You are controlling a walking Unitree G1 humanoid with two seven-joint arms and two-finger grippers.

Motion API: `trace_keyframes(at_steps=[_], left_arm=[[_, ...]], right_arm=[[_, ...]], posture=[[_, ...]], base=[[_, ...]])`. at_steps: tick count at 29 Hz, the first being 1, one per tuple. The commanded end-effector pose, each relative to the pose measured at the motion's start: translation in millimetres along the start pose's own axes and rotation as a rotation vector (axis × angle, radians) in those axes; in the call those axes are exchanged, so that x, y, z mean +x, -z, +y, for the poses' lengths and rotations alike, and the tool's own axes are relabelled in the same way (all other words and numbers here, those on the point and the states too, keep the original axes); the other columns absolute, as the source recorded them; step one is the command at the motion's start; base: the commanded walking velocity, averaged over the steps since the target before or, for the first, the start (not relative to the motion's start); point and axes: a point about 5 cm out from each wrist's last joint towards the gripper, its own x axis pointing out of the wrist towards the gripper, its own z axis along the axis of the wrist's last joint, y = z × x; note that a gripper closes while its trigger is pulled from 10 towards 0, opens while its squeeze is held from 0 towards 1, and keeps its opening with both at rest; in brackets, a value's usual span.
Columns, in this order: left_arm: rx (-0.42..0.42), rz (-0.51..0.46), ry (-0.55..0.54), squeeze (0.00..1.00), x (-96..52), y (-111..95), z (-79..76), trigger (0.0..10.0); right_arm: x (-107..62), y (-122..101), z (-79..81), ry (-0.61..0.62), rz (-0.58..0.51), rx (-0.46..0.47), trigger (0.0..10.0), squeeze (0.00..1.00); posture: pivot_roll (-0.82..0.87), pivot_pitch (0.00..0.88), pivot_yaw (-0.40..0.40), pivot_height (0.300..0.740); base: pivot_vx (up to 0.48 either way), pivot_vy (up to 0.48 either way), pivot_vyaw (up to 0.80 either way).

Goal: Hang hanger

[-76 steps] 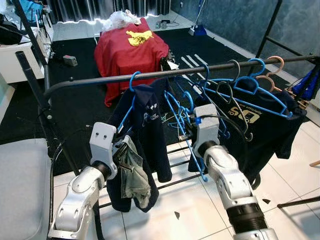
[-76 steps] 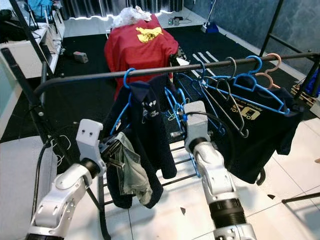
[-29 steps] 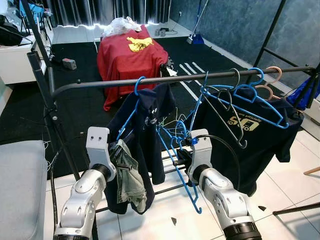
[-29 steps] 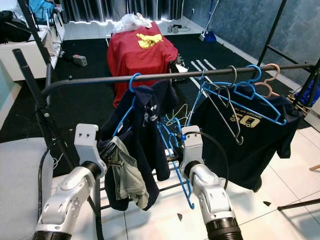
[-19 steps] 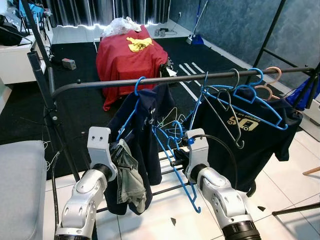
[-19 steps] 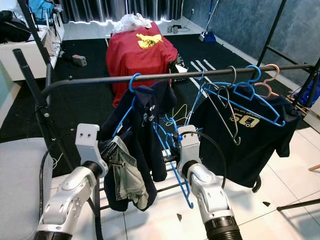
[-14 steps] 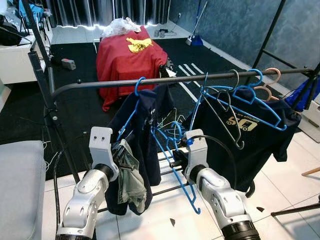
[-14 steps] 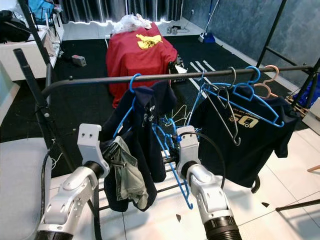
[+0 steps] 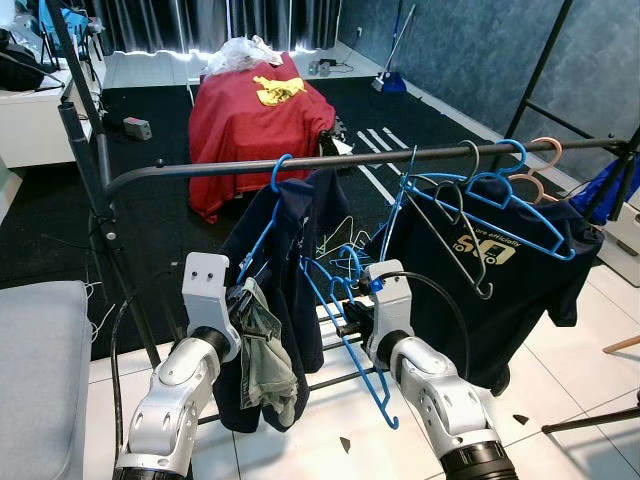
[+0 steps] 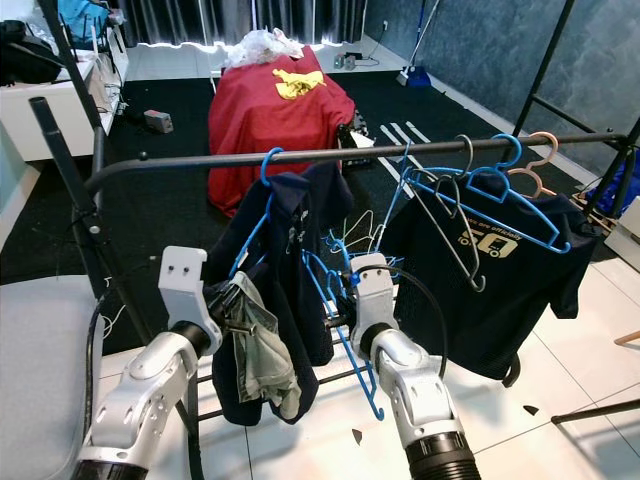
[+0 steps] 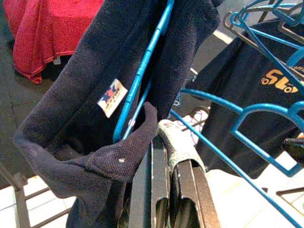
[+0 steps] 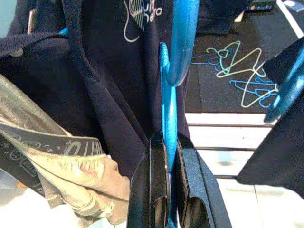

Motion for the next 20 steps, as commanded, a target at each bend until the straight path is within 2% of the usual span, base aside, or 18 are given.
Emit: trace_keyframes(at_steps=[1,3,12,20], left_arm=[[0.008,0.018,0.003,0.0,-0.9,2.6,-0.6,10.0],[0.012,0.035,-0.003,0.0,-5.1,6.9,2.0,10.0],[0.015,0.044,0.002,0.0,-6.9,8.1,1.7,10.0],[0.014,0.045,0.008,0.0,-6.3,7.0,1.1,10.0]], right_arm=[[1.0,-1.5,-0.8,-0.001,-0.011,-0.004,10.0,0.0],[0.4,-1.0,0.1,-0.002,-0.011,-0.008,10.0,0.0],[-3.8,3.9,4.2,-0.006,-0.012,0.017,10.0,0.0],[-4.1,1.7,-3.5,0.03,-0.021,0.049,10.0,0.0]], posture=[[0.09,0.0,-0.055,0.74],[0.09,0.003,-0.052,0.74],[0.09,0.003,-0.044,0.74],[0.09,0.0,-0.035,0.74]], base=[[0.0,0.0,0.0],[0.0,0.0,0.0],[0.0,0.0,0.0],[0.0,0.0,0.0]])
